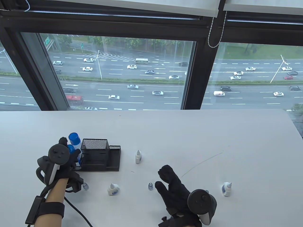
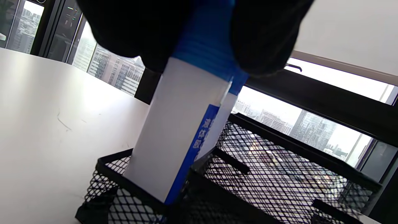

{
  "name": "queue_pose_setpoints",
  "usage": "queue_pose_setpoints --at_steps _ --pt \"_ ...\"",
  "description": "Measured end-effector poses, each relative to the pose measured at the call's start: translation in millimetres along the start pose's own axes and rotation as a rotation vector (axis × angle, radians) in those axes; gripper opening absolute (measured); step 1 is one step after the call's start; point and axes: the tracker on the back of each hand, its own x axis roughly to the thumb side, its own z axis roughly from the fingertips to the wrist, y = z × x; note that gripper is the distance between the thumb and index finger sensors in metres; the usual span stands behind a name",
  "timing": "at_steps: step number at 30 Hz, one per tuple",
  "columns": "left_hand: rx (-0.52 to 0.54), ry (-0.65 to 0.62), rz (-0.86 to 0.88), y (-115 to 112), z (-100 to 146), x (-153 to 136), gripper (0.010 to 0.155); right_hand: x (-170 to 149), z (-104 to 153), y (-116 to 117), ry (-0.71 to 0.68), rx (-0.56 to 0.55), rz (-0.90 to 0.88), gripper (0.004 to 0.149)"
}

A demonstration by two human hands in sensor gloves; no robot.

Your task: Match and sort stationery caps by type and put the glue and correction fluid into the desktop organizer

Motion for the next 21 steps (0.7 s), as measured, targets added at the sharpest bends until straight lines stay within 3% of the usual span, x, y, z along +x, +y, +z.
queue_pose_setpoints --at_steps 4,7,13,15,17,19,21 --pt "0.011 -0.024 0.0 2 2 2 0.077 -2 -1 0 0.01 0.003 0.004 0.07" --pt "0.054 -0.08 -0.049 15 10 13 0.081 -5 -2 -1 0.026 0.005 0.021 0.07" --pt "0.111 -0.294 -0.098 37 36 47 0.072 -16 -5 -5 0.072 0.002 0.049 0.07" --pt "0.058 -0.368 -0.075 36 46 57 0.07 -19 -5 -7 0.08 -0.003 0.066 0.07" --pt "-0.065 -0.426 -0.022 31 55 66 0.069 -20 -6 -9 0.086 -0.009 0.077 0.07" --pt "-0.262 -0.501 0.063 16 66 72 0.069 -22 -6 -11 0.094 -0.009 0.063 0.07" --pt "-0.408 -0.495 0.079 1 73 72 0.073 -22 -6 -12 0.101 -0.003 0.028 0.07"
